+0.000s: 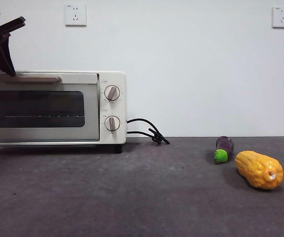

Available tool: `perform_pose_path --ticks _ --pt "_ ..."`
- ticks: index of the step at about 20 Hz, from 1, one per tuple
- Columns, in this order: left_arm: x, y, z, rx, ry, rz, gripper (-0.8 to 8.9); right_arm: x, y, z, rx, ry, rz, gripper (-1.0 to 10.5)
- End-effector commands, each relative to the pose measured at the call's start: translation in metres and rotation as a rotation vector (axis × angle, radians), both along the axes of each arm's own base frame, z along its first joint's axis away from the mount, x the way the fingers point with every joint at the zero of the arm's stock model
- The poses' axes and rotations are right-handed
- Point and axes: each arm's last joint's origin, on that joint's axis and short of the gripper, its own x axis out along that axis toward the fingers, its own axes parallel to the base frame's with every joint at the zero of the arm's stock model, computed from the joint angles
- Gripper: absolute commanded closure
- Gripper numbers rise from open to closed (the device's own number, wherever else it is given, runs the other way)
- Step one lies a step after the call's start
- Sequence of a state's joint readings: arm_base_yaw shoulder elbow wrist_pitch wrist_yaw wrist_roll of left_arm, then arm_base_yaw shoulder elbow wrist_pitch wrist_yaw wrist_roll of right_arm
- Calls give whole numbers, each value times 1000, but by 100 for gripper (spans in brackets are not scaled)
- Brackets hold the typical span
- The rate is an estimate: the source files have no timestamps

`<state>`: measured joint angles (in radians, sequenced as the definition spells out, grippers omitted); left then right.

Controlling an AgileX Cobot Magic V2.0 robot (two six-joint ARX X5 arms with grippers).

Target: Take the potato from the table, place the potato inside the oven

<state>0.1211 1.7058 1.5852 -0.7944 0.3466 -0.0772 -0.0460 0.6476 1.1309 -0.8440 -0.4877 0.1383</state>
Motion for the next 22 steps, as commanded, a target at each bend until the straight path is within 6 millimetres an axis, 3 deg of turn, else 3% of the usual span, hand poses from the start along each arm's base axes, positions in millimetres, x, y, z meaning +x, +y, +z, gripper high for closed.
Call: perform_pose_path --ticks 1,12,22 --pt "3 1 -28 74 119 -2 819 -3 0 5 0 -25 3 946" --pt "-1 -4 -31 132 171 -22 819 -14 1 20 1 -60 10 946" --pt "-3 -22 -34 243 214 -43 819 -22 1 32 -2 -100 10 946"
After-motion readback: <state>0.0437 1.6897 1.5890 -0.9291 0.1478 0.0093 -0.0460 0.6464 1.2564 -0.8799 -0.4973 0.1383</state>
